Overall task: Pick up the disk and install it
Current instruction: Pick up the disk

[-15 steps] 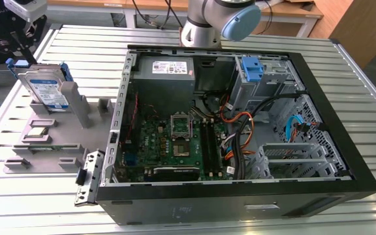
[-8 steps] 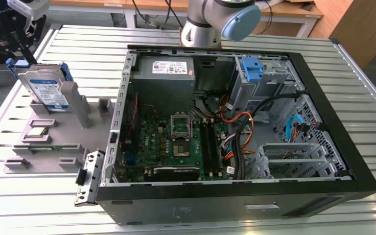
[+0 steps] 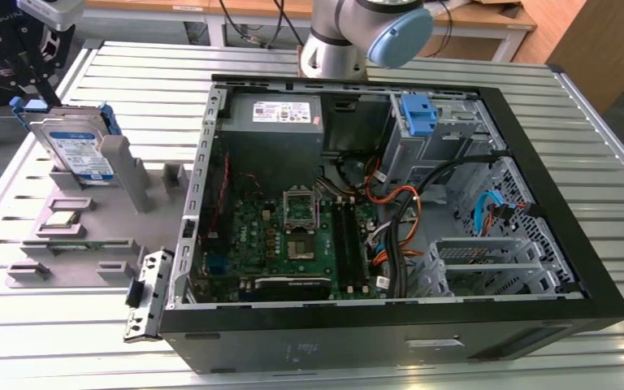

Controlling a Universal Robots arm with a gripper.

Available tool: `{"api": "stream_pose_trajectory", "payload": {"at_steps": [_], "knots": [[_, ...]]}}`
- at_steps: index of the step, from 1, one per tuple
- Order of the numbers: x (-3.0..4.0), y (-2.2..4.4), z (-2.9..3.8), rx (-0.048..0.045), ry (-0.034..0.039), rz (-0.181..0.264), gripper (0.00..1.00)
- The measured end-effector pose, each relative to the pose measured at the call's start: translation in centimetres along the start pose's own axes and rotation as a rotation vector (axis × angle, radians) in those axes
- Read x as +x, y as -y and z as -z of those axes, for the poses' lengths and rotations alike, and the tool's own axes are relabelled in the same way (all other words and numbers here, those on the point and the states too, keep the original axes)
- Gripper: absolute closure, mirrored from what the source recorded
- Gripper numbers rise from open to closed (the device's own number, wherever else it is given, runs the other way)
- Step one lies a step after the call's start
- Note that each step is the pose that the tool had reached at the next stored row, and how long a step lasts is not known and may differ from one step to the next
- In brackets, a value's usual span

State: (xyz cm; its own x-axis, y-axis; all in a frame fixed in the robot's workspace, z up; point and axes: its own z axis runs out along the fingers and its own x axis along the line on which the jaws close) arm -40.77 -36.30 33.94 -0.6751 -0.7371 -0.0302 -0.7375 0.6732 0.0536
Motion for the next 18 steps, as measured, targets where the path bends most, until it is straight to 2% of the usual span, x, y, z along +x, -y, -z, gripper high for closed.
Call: {"api": "stream_pose_trajectory", "payload": {"at_steps": [7, 12, 18], "knots": [[0.0, 0.0, -0.01, -0.0001, 0.0, 0.003, 0.9], [0.0, 0.0, -0.01, -0.0013, -0.0023, 0.045, 0.9], [0.0, 0.0, -0.01, -0.0014, -0.0024, 0.047, 0.9]]}}
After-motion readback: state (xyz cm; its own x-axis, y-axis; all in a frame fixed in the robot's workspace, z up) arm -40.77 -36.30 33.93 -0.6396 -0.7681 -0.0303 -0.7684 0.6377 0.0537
